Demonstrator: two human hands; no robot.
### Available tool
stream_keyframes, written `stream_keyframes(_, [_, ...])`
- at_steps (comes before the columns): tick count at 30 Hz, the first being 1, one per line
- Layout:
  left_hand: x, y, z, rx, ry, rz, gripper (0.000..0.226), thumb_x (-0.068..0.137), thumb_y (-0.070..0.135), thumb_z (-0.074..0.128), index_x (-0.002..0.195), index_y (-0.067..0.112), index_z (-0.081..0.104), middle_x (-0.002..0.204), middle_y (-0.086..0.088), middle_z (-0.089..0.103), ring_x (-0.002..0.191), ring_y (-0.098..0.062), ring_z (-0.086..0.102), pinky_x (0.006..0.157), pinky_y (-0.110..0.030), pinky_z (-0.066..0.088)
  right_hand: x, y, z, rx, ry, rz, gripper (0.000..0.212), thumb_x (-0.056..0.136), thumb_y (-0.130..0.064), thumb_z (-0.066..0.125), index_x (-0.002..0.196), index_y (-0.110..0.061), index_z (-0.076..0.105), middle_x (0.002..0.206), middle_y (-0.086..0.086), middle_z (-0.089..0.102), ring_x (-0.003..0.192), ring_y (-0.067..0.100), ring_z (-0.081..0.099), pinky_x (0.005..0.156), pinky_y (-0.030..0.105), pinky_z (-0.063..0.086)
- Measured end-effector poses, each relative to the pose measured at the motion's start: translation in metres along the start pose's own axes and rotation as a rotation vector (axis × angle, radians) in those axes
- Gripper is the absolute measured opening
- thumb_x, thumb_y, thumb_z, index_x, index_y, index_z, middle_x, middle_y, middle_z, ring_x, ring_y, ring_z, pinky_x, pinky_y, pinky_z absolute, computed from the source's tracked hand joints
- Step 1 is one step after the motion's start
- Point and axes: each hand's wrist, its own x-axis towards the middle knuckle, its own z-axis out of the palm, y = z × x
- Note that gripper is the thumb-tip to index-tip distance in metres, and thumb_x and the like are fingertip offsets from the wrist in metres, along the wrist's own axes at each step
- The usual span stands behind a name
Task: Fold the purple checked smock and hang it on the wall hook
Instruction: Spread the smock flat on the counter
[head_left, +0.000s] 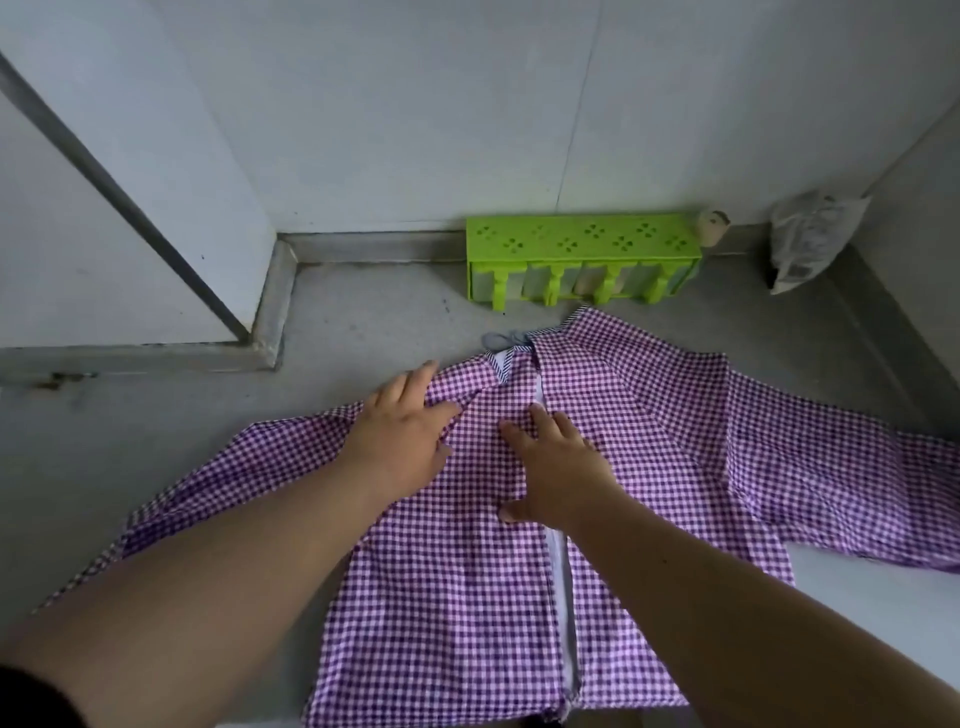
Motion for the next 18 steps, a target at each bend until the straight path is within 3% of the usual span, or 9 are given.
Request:
stream_keyframes(3, [0.026,-0.011,-0.006,-0.048,-0.036,-0.046,0.067,0.097,0.039,0.063,0.159,0.039,0.036,0.171,-0.009,0.026,0.154,-0.032,0.027,0.125,-0.049,0.024,0.001,0.001,0.001,-0.001,-0.003,-0.006,0.120,0.073,-0.073,0.075,0.160,-0.045,-0.002,0.172,0.002,-0.013,0.158,0.034,-0.005,0.118,0.064,0.026])
stream_keyframes(5, [0.042,-0.010,-0.009,-0.058,-0.033,-0.058,0.064,0.100,0.033,0.057,0.159,0.036,0.035,0.156,-0.008,0.051,0.141,-0.031,0.048,0.116,-0.044,0.037,0.001,0.001,0.002,-0.001,-0.007,-0.010,0.120,0.074,-0.074,0.073,0.160,-0.045,-0.005,0.172,0.001,-0.015,0.158,0.033,-0.007,0.119,0.063,0.024])
stream_keyframes(7, [0.060,-0.008,-0.013,-0.076,-0.007,-0.055,0.053,0.101,0.028,0.051,0.153,0.032,0.043,0.142,-0.007,0.064,0.124,-0.032,0.063,0.102,-0.043,0.050,0.004,0.002,0.002,-0.004,-0.019,-0.001,0.121,0.074,-0.074,0.073,0.160,-0.046,-0.008,0.172,0.000,-0.017,0.158,0.032,-0.009,0.121,0.062,0.023])
stream_keyframes(11, [0.084,-0.015,-0.017,0.023,-0.020,0.036,0.045,0.098,0.043,0.062,0.139,0.026,0.053,0.130,-0.005,0.066,0.114,-0.030,0.067,0.089,-0.042,0.054,0.005,0.002,0.003,-0.002,-0.030,-0.005,0.122,0.075,-0.073,0.073,0.159,-0.046,-0.011,0.171,0.000,-0.020,0.158,0.031,-0.012,0.122,0.062,0.018])
stream_keyframes(13, [0.092,-0.017,-0.016,0.051,-0.033,0.067,0.035,0.101,0.039,0.057,0.132,0.023,0.056,0.122,-0.006,0.068,0.107,-0.029,0.068,0.081,-0.040,0.052,0.005,0.002,0.003,-0.005,-0.037,-0.007,0.121,0.076,-0.073,0.072,0.159,-0.046,-0.012,0.170,0.000,-0.022,0.158,0.031,-0.014,0.122,0.062,0.017])
stream_keyframes(15, [0.101,-0.018,-0.015,-0.021,0.016,-0.040,0.023,0.104,0.029,0.050,0.123,0.023,0.059,0.112,-0.007,0.072,0.096,-0.029,0.069,0.073,-0.037,0.049,0.006,0.003,0.003,-0.005,-0.038,-0.008,0.121,0.077,-0.073,0.071,0.159,-0.046,-0.013,0.170,0.000,-0.023,0.158,0.030,-0.014,0.122,0.062,0.016])
stream_keyframes(18, [0.115,-0.032,-0.017,-0.246,0.151,-0.345,0.020,0.102,0.027,0.055,0.120,0.021,0.061,0.116,-0.009,0.070,0.097,-0.031,0.067,0.080,-0.041,0.052,0.007,0.004,0.004,-0.002,-0.034,-0.012,0.120,0.077,-0.074,0.070,0.159,-0.046,-0.014,0.170,-0.001,-0.024,0.158,0.030,-0.015,0.122,0.061,0.015])
